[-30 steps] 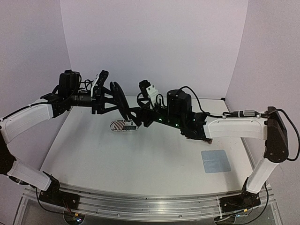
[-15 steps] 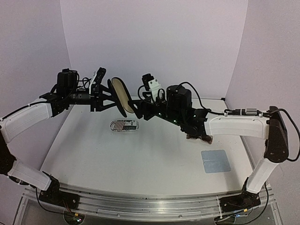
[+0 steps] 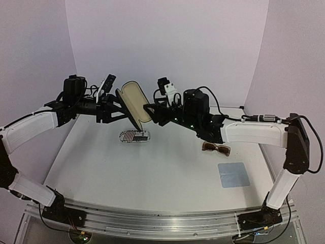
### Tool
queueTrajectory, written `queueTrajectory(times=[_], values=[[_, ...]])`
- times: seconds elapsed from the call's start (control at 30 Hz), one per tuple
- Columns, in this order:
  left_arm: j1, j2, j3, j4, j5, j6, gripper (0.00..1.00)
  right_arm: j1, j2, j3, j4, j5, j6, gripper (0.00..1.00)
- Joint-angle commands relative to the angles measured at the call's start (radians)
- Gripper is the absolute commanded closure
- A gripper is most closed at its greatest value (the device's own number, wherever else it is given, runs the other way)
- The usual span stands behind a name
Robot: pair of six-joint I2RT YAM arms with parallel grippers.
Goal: Organize the sunglasses
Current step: Open the sunglasses case, then place the sunglasses case at the center of the board.
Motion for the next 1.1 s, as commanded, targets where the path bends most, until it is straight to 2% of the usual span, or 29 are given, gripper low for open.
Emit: queueTrajectory(times=[0.0, 0.23, 0.37, 0.53, 0.67, 0.7, 0.77, 0.8, 0.83, 0.87, 0.9, 1.07], values=[[-0.032, -0.030, 0.033, 0.041, 0.212, 0.008, 1.00, -0.037, 0.012, -0.005, 0.067, -0.184, -0.018, 0.48], [-0.029, -0.040, 0.009, 0.040, 0.198, 0.044, 1.00, -0.039, -0.030, -0.067, 0.152, -0.462, -0.066, 0.66], [-0.029, -0.045, -0.009, 0.029, 0.209, 0.072, 1.00, -0.044, -0.041, -0.074, 0.151, -0.546, -0.079, 0.77], [-0.028, -0.052, -0.034, 0.017, 0.212, 0.109, 1.00, -0.046, -0.065, -0.093, 0.151, -0.567, -0.075, 1.00], [-0.028, -0.056, -0.048, -0.013, 0.217, 0.156, 0.97, -0.048, -0.082, -0.104, 0.148, -0.559, -0.081, 1.00], [-0.028, -0.058, -0.055, -0.020, 0.212, 0.169, 0.84, -0.048, -0.087, -0.110, 0.144, -0.552, -0.088, 1.00], [-0.027, -0.062, -0.067, -0.031, 0.198, 0.191, 0.48, -0.047, -0.102, -0.123, 0.132, -0.538, -0.104, 1.00], [-0.027, -0.065, -0.075, -0.038, 0.183, 0.196, 0.34, -0.047, -0.109, -0.127, 0.119, -0.530, -0.116, 1.00], [-0.028, -0.068, -0.081, -0.041, 0.156, 0.193, 0.10, -0.047, -0.117, -0.134, 0.099, -0.521, -0.129, 1.00], [-0.029, -0.074, -0.086, -0.039, 0.111, 0.181, 0.02, -0.048, -0.123, -0.138, 0.068, -0.506, -0.148, 1.00], [-0.028, -0.081, -0.090, -0.037, 0.072, 0.164, 0.00, -0.048, -0.130, -0.137, 0.013, -0.488, -0.180, 1.00], [-0.028, -0.145, -0.124, -0.048, -0.178, 0.151, 0.00, -0.048, -0.125, -0.118, -0.340, -0.217, -0.400, 1.00]])
